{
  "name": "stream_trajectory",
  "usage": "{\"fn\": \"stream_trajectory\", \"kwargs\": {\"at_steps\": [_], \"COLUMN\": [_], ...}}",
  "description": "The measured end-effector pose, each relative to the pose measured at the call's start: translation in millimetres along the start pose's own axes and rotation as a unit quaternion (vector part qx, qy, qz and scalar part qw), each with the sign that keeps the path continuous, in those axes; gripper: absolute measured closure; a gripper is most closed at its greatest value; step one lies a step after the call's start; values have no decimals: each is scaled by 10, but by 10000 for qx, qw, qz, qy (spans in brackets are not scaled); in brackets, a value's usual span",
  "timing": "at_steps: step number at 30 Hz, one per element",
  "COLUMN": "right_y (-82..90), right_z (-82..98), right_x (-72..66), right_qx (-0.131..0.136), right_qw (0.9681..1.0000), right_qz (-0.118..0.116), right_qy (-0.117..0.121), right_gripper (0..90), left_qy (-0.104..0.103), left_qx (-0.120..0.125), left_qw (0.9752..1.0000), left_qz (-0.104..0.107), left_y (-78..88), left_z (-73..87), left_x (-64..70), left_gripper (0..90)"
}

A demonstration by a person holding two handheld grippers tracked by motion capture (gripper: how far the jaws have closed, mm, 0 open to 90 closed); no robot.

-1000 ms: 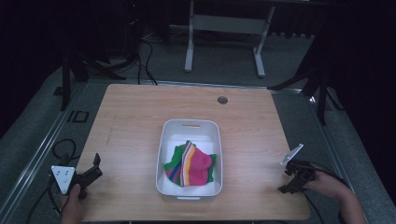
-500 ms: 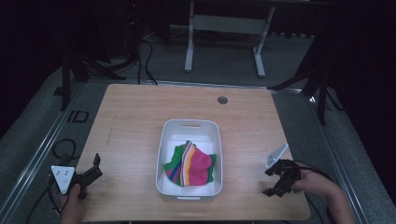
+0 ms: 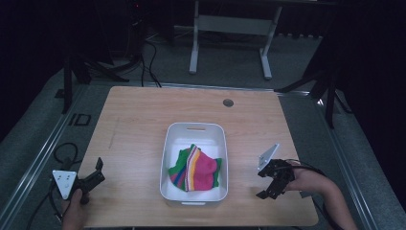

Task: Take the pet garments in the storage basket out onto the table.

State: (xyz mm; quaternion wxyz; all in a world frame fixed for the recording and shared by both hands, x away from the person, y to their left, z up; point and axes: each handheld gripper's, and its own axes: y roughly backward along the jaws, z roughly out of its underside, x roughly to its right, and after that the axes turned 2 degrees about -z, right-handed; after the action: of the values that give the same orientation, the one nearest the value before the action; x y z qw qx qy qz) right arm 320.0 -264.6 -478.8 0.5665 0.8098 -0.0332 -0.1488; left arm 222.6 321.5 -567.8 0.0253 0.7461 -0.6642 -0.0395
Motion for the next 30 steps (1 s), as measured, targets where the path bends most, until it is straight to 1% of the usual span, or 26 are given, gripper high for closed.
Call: {"fn": "stream_trajectory", "kwargs": {"at_steps": [1, 3, 5, 6, 11, 18, 19, 21, 23, 24, 26, 28, 30], "right_y": [4, 15, 41, 58, 156, 261, 270, 292, 309, 308, 290, 270, 247], "right_z": [-35, -99, -161, -193, -373, -655, -684, -764, -836, -864, -949, -1025, -1098], "right_x": [-5, -22, -42, -52, -117, -170, -176, -190, -190, -195, -205, -215, -220], "right_qx": [2, 2, -2, -1, -17, -47, -50, -65, 7, 15, -46, -40, -46], "right_qw": [10000, 9999, 9999, 9998, 9993, 9985, 9983, 9974, 9974, 9972, 9963, 9957, 9954], "right_qz": [7, 96, 71, 121, 157, 176, 190, 282, 190, 186, 215, 219, 161], "right_qy": [-12, 45, 83, 139, 349, 526, 541, 657, 699, 719, 829, 900, 948], "right_gripper": [170, 174, 176, 176, 177, 185, 185, 185, 189, 196, 196, 196, 197], "left_qy": [5, 10, 15, 14, 12, 15, 13, 20, 24, 25, 25, 25, 31], "left_qx": [-1, -2, -1, 0, -5, -5, -10, -7, -4, -4, -5, -13, -12], "left_qw": [10000, 10000, 10000, 10000, 10000, 10000, 10000, 10000, 10000, 10000, 10000, 10000, 10000], "left_qz": [0, 6, 9, 9, 17, 17, 19, 22, 27, 28, 31, 33, 35], "left_y": [0, -1, -1, 0, -1, -2, -2, -2, -2, -2, -2, -2, -3], "left_z": [0, 0, 0, 0, 0, 0, -1, 0, 0, 0, 0, 0, 0], "left_x": [0, -1, -2, -2, -2, -3, -4, -4, -5, -5, -5, -6, -7], "left_gripper": [18, 18, 18, 18, 18, 18, 18, 18, 18, 18, 18, 19, 18]}}
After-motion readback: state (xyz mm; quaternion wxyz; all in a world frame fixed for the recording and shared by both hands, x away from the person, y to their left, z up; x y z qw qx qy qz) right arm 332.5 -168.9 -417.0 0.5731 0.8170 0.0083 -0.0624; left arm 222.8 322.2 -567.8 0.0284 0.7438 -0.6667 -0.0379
